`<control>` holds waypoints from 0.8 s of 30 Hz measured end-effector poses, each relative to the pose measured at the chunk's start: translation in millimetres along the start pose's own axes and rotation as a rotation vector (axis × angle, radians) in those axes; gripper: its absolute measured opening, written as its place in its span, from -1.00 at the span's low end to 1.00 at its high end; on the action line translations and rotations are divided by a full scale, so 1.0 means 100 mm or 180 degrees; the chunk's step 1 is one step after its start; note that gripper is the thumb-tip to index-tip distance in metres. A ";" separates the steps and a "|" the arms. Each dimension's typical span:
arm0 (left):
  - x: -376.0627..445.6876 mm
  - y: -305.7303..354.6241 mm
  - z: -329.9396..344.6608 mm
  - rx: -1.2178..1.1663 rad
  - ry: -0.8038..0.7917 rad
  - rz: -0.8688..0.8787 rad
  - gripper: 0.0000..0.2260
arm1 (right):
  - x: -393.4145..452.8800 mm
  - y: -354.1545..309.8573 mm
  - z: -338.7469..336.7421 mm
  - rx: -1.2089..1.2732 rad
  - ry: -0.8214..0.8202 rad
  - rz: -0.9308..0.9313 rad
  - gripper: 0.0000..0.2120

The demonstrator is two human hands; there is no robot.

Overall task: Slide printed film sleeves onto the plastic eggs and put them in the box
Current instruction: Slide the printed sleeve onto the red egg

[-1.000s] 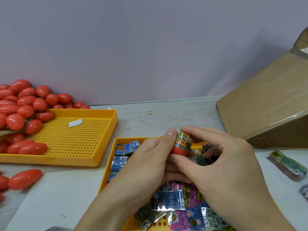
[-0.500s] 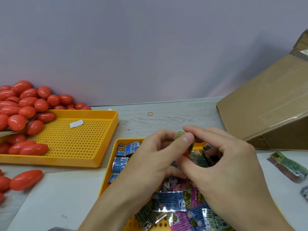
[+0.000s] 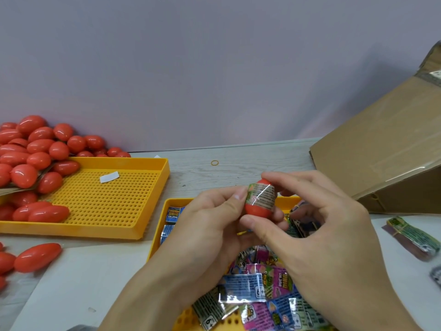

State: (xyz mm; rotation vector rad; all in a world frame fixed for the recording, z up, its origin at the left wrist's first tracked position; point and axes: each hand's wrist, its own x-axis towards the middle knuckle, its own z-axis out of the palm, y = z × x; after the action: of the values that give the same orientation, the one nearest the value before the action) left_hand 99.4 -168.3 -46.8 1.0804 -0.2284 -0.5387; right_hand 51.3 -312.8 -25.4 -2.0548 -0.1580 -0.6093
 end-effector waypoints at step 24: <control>0.04 -0.03 -0.03 -0.0051 -0.0076 -0.0058 -0.56 | 0.01 0.02 0.04 -0.0074 -0.0012 -0.0059 -0.56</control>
State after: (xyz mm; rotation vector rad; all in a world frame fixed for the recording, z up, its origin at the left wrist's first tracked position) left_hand 102.8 -169.3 -50.8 1.0617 -0.2351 -0.5691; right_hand 53.9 -310.8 -27.8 -2.0792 -0.1731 -0.6214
